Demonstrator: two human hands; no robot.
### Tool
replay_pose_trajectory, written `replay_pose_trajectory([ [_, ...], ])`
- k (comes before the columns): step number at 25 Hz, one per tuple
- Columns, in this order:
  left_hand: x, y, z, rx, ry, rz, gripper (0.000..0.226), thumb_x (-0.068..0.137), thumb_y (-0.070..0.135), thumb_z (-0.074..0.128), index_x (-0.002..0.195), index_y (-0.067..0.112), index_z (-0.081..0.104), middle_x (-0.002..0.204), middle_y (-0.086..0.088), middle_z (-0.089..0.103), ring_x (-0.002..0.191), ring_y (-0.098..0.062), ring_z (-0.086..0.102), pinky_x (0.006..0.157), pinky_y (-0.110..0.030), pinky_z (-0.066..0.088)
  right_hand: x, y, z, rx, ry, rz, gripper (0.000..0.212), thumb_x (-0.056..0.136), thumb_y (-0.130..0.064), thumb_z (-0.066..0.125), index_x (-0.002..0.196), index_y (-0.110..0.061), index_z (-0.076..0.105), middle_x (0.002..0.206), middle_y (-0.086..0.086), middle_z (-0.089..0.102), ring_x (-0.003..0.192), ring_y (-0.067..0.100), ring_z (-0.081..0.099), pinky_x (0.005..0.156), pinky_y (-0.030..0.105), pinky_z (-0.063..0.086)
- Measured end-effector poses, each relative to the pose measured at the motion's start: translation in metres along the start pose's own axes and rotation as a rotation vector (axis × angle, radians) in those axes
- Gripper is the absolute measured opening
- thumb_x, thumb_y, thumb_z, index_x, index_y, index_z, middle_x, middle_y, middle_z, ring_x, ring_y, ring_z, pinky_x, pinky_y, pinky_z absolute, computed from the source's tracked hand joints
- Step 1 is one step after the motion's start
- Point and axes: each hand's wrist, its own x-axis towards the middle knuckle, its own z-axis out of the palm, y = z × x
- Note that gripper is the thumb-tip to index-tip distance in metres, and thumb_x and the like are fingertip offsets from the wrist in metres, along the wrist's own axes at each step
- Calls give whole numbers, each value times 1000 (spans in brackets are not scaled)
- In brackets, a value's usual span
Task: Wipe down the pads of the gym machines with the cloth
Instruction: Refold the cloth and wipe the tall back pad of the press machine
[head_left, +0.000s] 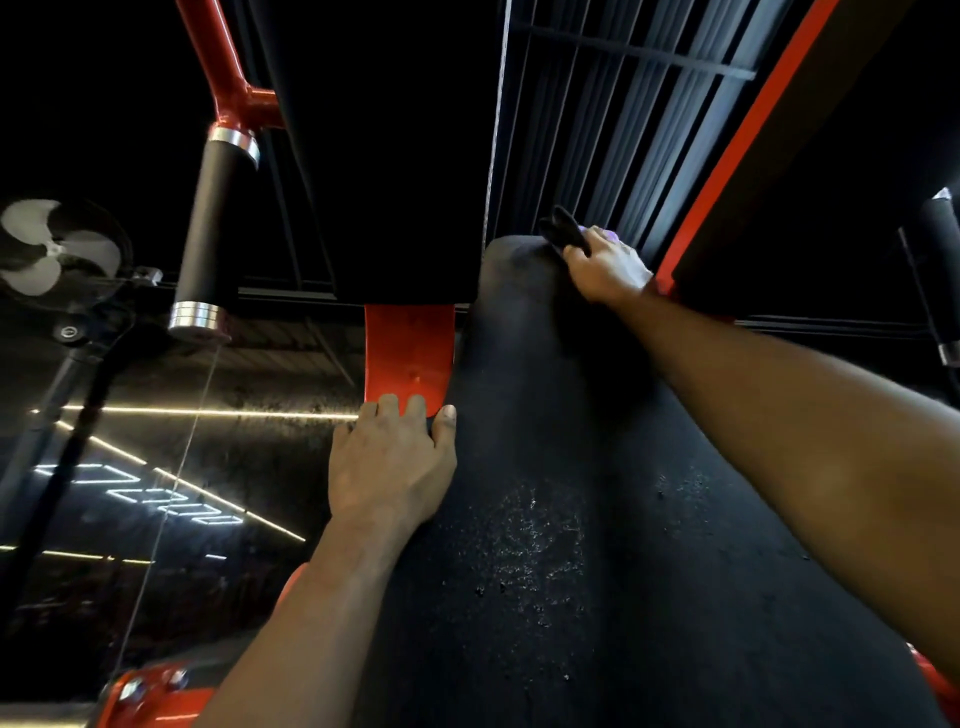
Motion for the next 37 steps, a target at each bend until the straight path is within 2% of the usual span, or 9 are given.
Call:
replay_pose_trajectory([
  [2,0,0,0,6,-2,8,54,103,55,16,117,20,55,120,-6,57,115,-25,53,100,-45,39,5,-27,4,-32,28,124,45,98,-46,38,139,-35,52,149,-5,49,141,32,39,114,52,31],
  [7,-1,-1,1,12,-1,1,54,103,55,16,117,20,54,120,-6,56,115,-26,52,102,-46,38,-25,-29,15,-131,24,-382,41,100,-48,43,141,-46,49,151,-16,46,144,21,33,109,60,29],
  [12,-1,-3,0,11,-20,8,53,103,55,15,118,20,53,119,-5,54,115,-24,51,101,-45,38,6,-44,3,-77,-44,-4,44,101,-47,38,143,-40,49,152,-9,43,145,28,27,112,61,25],
  [16,-1,-3,0,-2,-16,0,51,104,54,17,117,21,53,118,-4,55,115,-23,51,101,-44,38,-11,-46,25,-130,-57,-416,43,97,-48,43,140,-52,48,152,-20,43,146,20,31,110,61,32],
  [18,-2,-4,0,-10,-12,0,49,104,53,17,115,21,53,117,-4,55,114,-23,51,100,-44,39,-13,-24,16,-145,-67,-487,47,96,-49,42,142,-55,42,152,-22,42,145,18,32,110,58,37],
  [23,-4,-4,-3,-14,-2,14,48,104,52,19,116,20,52,117,-4,54,114,-22,50,100,-43,38,7,-39,19,-138,-24,-56,50,98,-47,39,147,-42,43,160,-12,35,150,29,20,112,66,24],
  [27,-3,-6,-3,-32,-33,26,46,103,54,21,115,22,52,118,-2,52,115,-21,49,102,-43,38,10,-17,7,-97,-143,-136,53,98,-52,40,151,-50,33,165,-18,21,155,25,9,117,65,18],
  [32,-4,-6,-6,-51,-69,26,47,103,53,23,116,20,53,122,-4,52,119,-23,47,102,-43,35,-8,10,8,30,5,61,57,91,-49,40,148,-44,39,158,-6,38,140,38,38,117,48,31],
  [37,-5,-7,-8,-138,-82,8,42,103,51,31,116,17,54,123,-5,52,119,-23,47,106,-43,36,-66,19,7,-57,28,-52,59,96,-46,39,155,-37,32,165,1,25,153,32,16,125,50,13],
])
